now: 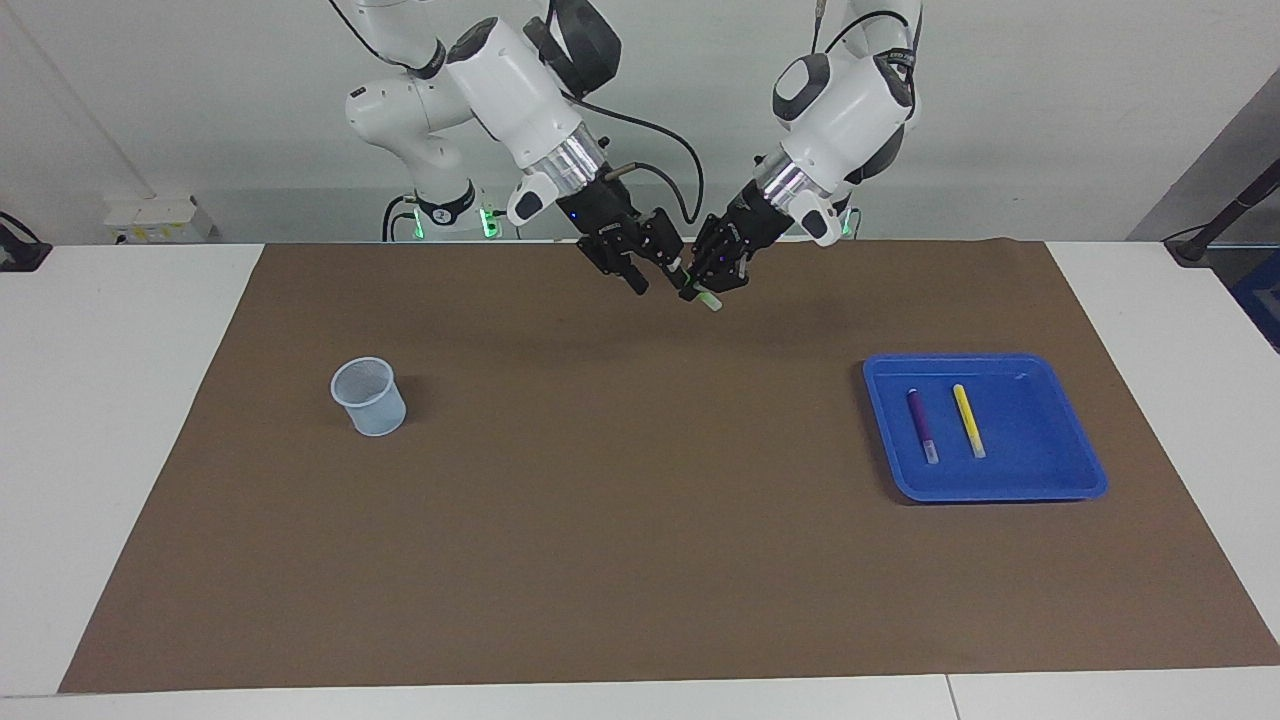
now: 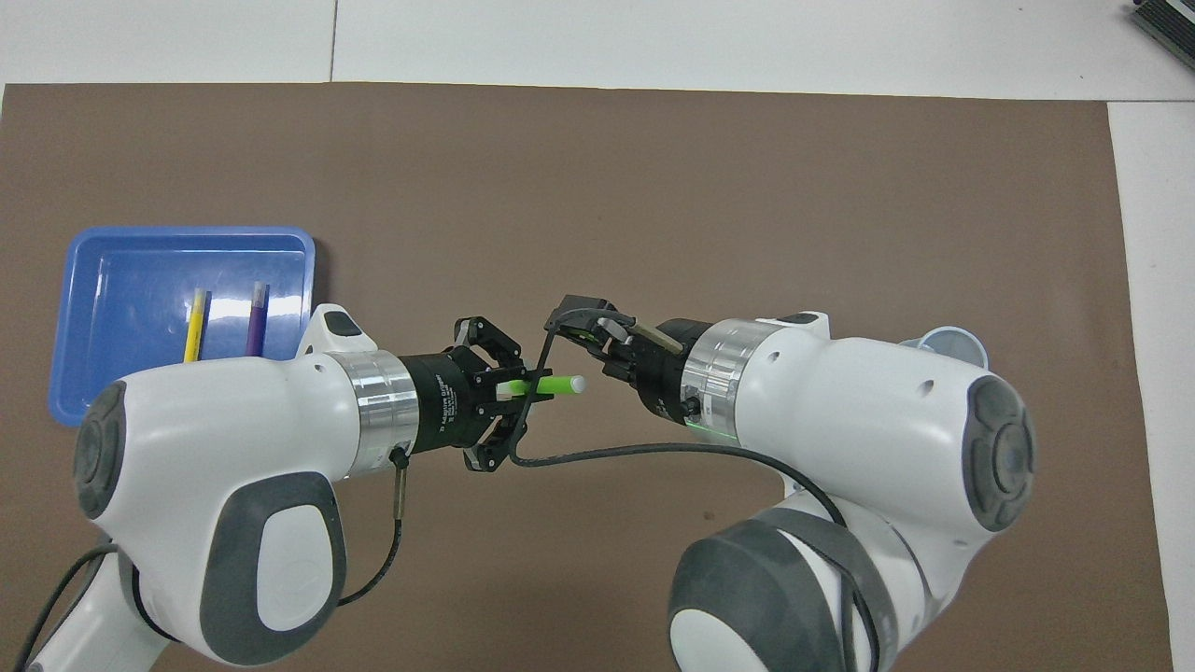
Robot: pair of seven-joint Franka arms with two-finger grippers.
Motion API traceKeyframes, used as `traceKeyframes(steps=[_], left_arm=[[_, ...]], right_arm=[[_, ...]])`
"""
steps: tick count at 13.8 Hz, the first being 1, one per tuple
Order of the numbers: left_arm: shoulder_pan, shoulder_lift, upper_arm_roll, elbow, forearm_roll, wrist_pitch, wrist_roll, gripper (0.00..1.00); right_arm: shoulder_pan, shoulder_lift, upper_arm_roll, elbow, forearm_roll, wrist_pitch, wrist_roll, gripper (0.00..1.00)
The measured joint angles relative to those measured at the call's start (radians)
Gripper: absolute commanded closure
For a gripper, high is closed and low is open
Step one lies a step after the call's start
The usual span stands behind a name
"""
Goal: Right arm passes pens to left for tray arrangement
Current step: 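Close the left gripper on the green pen and open the right gripper, then carry the green pen to the tray while the right gripper withdraws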
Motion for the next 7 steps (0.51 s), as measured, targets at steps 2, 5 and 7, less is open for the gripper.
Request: traceKeyframes(steps=[2,5,7], left_arm=[[0.052,-0.004,0.001,0.006,0.0,-0.076,0.116,1.0],[0.14,-0.016,0.004,0.025,0.052,-0.213,0.28,1.0],[0.171,-0.016,0.007,0.056,0.185,-0.313,0.402,1.0]], right_arm=[[-0.033,0.0,-0.003,0.025,-0.054,-0.119,-0.011,0.0],[-0.116,-0.001,-0.006,0.078,-0.202,-0.342,-0.152,0.0],[-0.171,-0.002,-0.009,0.09,-0.259,-0.448,-0.28,0.0]])
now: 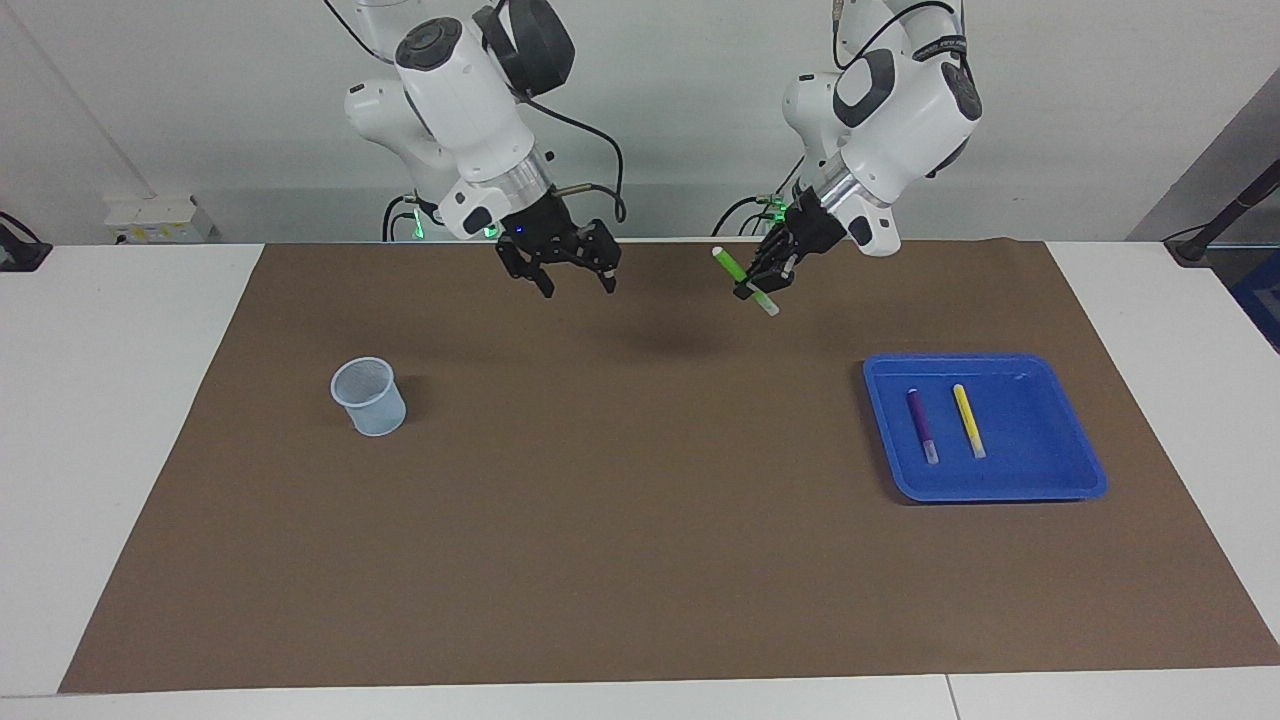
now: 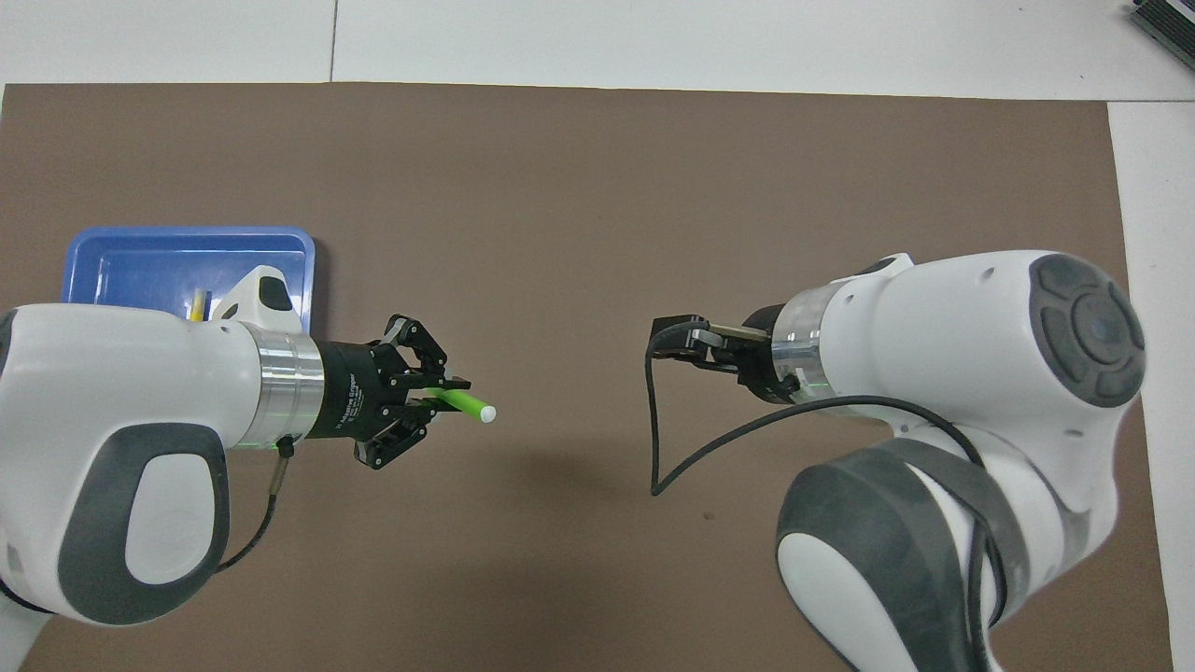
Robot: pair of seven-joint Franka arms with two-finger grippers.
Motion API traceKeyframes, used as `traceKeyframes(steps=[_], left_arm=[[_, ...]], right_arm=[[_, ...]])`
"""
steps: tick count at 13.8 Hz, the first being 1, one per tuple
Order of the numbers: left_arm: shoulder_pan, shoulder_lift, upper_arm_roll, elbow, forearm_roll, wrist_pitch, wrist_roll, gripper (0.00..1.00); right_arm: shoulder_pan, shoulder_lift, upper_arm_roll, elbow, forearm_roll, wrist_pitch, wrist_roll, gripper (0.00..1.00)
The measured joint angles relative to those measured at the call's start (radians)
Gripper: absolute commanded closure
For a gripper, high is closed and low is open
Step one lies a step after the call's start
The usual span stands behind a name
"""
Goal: Right arm passes pens to left for tray arrangement
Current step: 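Carry the green pen to the tray while the right gripper withdraws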
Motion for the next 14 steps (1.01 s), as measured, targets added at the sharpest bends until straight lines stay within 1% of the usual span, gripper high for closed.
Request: traceKeyframes(steps=[2,3,4,6,8,10,12,14], left_arm=[[0.041,0.0,0.002,0.023,0.118,-0.108,0.236,1.0],[0.077,0.0,0.004,0.029,0.172,-0.152,0.368,1.0],[0.123,0.0,0.005,0.038,0.225,-0.192,0.503,1.0],[0.242,0.0,0.011,0.056,0.338,-0.244,0.787,1.0],[0.35,0.0,0.014,0.062,0.452,-0.251,1.046,1.0],[0.431,0.006,0.016,0.063,0.555,-0.237,1.254,1.0],[0.477,0.03,0.016,0.063,0.626,-0.191,1.378,1.0],[0.498,0.073,0.015,0.063,0.661,-0.147,1.42,1.0]], right_arm=[[-0.049,-0.001,-0.002,0.016,-0.069,-0.088,-0.094,0.0],[-0.073,-0.002,-0.002,0.029,-0.101,-0.128,-0.135,0.0],[-0.099,-0.002,-0.003,0.042,-0.127,-0.157,-0.178,0.0],[-0.169,-0.002,-0.005,0.05,-0.145,-0.174,-0.29,0.0],[-0.208,0.004,-0.007,0.049,-0.174,-0.179,-0.371,0.0],[-0.207,0.018,-0.005,0.048,-0.204,-0.179,-0.387,0.0],[-0.201,0.028,0.0,0.045,-0.208,-0.203,-0.387,0.0],[-0.199,0.029,0.0,0.046,-0.208,-0.212,-0.387,0.0]])
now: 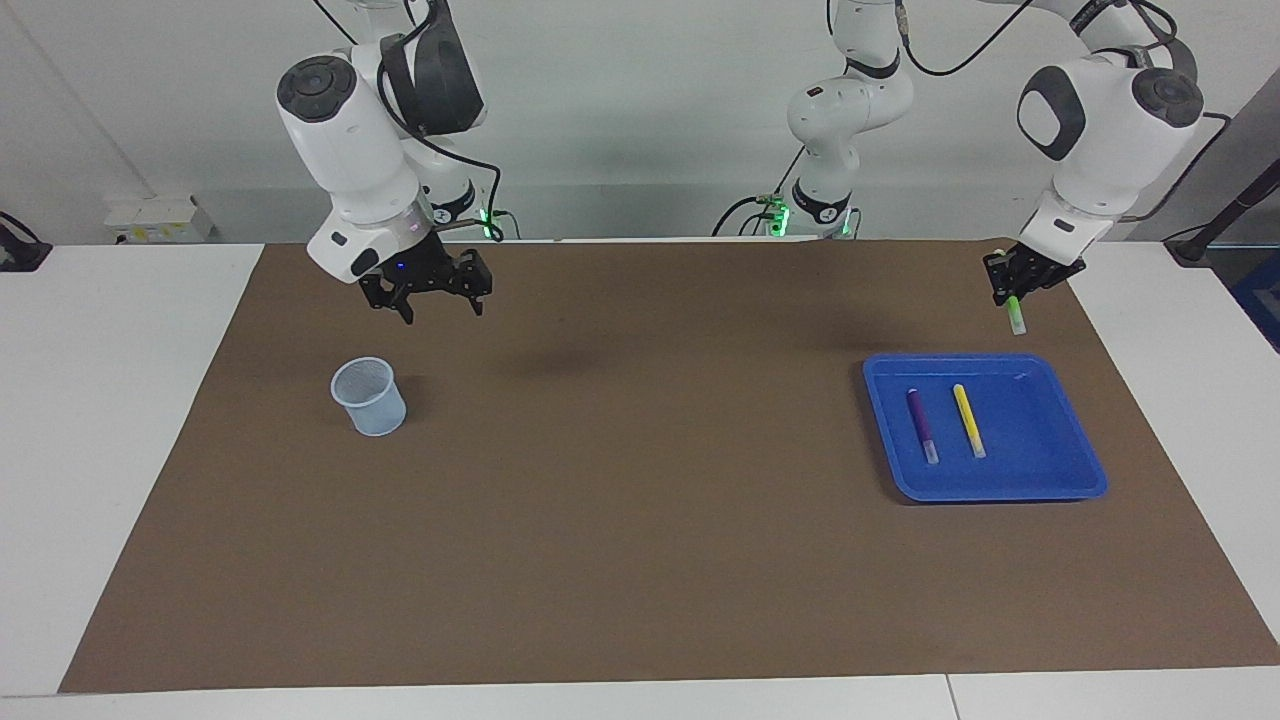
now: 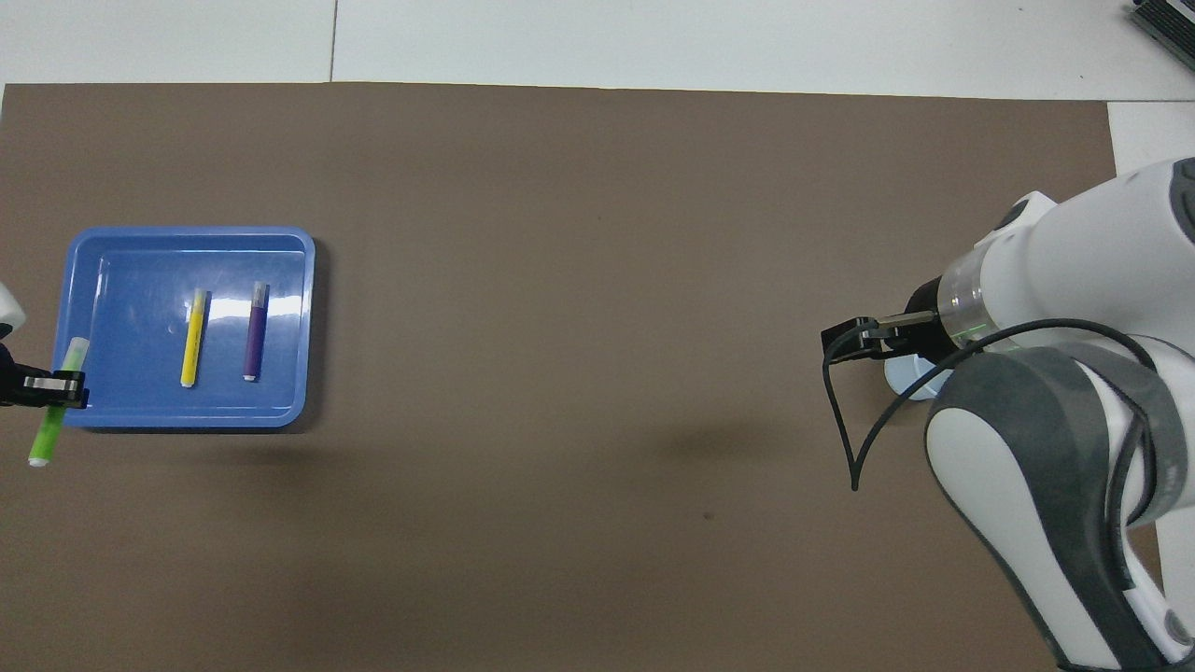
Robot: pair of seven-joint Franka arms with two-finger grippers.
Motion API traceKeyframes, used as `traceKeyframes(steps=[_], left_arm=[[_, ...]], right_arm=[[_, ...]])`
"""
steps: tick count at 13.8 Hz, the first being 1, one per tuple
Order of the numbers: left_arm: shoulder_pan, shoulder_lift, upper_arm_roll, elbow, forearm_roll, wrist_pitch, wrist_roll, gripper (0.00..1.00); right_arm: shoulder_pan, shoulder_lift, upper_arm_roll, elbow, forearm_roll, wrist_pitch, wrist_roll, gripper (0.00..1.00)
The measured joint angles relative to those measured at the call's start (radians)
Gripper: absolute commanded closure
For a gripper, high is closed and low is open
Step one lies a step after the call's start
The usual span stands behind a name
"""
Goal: Right arm passes pens to left for tray arrangement
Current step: 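Carry the green pen to the tray while the right gripper withdraws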
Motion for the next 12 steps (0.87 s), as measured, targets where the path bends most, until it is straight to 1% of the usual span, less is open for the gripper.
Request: traceKeyframes(steps=[3,5,8,10,12], left_arm=[[0.021,0.074,-0.002,0.0,0.011,0.072,0.006,1.0],[0.039,0.125,-0.002,0.0,0.012,0.132,0.01,1.0],[0.048,0.187,-0.002,0.0,0.032,0.209,0.013,1.0],[0.049,0.226,-0.002,0.0,0.044,0.256,0.013,1.0],[0.056,0.276,-0.003,0.0,0.053,0.317,0.013,1.0]], right_arm=[[0.003,0.0,-0.001,0.005,0.0,0.007,0.0,0.0],[0.002,0.007,-0.014,0.029,-0.002,0.013,-0.004,0.0],[-0.008,0.063,-0.018,0.117,-0.051,-0.002,-0.046,0.0],[-0.019,0.089,-0.019,0.141,-0.054,-0.006,-0.063,0.0],[-0.028,0.094,-0.019,0.148,-0.054,-0.017,-0.064,0.0]])
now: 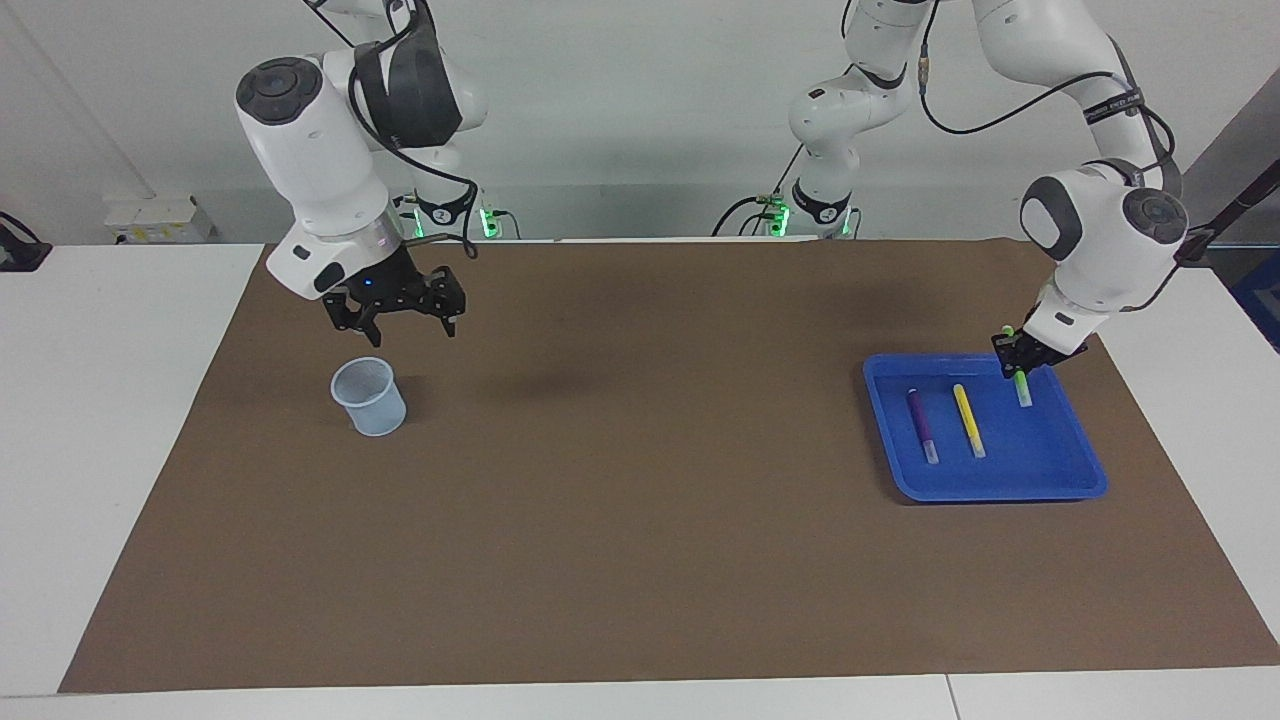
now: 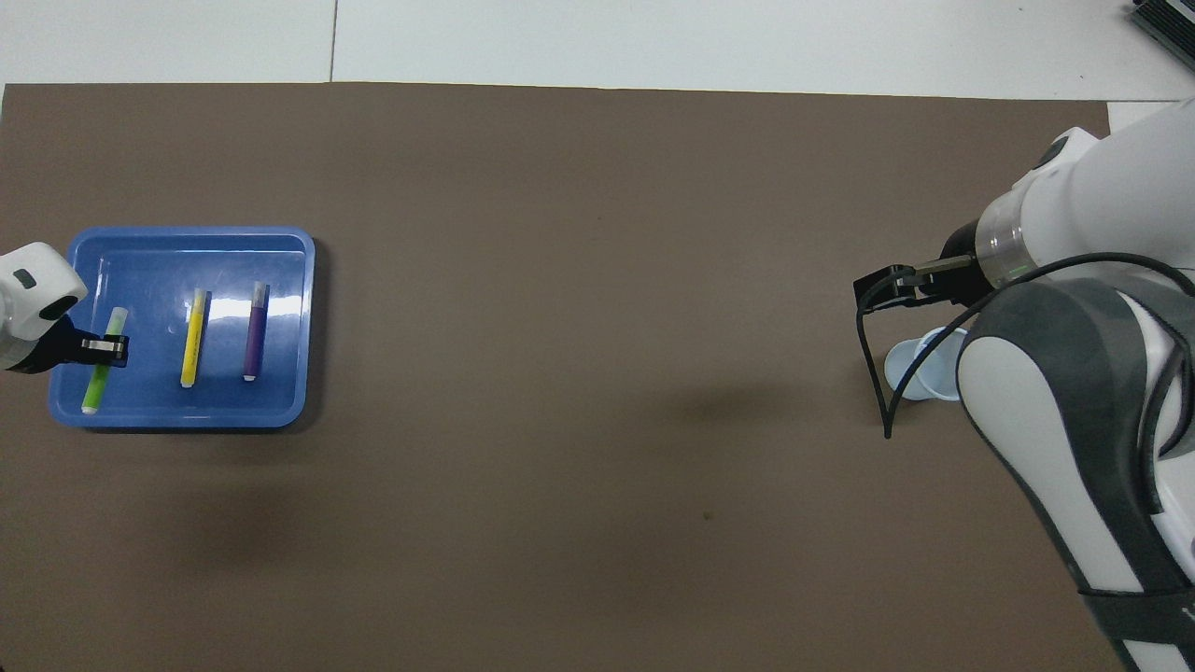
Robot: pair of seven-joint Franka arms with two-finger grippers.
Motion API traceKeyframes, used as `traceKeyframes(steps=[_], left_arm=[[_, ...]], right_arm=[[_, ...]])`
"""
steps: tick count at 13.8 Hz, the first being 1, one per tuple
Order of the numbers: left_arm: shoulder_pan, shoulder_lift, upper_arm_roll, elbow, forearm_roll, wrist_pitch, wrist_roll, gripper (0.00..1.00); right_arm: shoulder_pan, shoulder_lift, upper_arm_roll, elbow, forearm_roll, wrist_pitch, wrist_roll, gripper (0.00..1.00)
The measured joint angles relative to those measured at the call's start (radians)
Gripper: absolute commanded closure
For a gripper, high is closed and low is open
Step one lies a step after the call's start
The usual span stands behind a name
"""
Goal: Right arm passes pens to left for tray arrangement
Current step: 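Carry the green pen to the tray while the right gripper withdraws, then lower the green pen into the blue tray and open the left gripper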
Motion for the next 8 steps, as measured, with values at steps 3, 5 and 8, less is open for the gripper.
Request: traceKeyframes(steps=[3,5,8], left_arm=[[0.015,0.074,0.0,0.002,0.007,0.081,0.001,1.0],[0.016,0.105,0.0,0.006,0.017,0.114,0.001,1.0],[0.019,0.125,0.001,0.007,0.051,0.154,0.001,1.0]], right_arm=[[-0.012,0.0,0.0,0.005,0.0,-0.033,0.0,0.0],[-0.013,-0.001,0.003,0.005,0.0,-0.042,0.0,0.0],[-0.033,-0.001,0.02,0.005,0.0,-0.044,0.0,0.0]])
